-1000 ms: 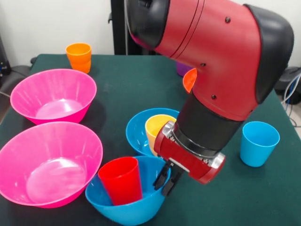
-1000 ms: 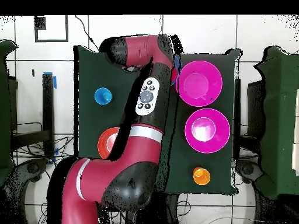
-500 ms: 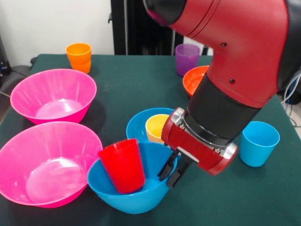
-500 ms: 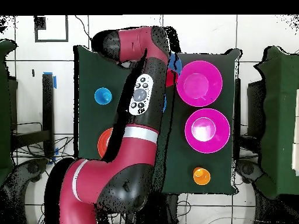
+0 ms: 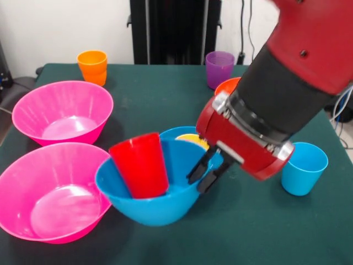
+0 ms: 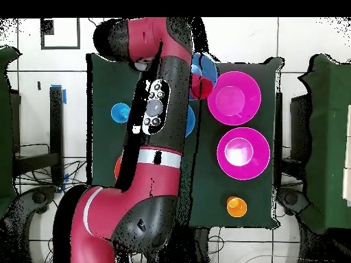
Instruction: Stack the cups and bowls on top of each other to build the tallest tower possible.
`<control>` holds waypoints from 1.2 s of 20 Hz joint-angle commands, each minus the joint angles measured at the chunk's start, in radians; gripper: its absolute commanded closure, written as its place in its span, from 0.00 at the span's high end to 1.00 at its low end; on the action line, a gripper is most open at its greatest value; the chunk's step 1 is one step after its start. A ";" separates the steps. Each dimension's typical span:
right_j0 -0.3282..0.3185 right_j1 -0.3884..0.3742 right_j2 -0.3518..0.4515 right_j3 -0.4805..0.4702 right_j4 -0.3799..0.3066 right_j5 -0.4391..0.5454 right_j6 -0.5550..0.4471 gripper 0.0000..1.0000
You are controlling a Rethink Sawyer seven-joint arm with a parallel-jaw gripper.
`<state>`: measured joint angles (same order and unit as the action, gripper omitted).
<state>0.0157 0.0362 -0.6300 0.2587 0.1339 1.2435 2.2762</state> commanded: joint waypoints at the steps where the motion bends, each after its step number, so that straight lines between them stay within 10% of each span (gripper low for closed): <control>1: -0.025 0.006 -0.057 -0.143 0.048 0.233 -0.104 0.00; 10: -0.002 -0.037 -0.108 -0.106 0.097 0.361 -0.071 0.00; 24: 0.177 -0.232 -0.045 0.321 0.002 0.236 -0.020 0.00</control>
<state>0.1340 -0.0996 -0.7372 0.3432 0.2110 1.4875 2.2762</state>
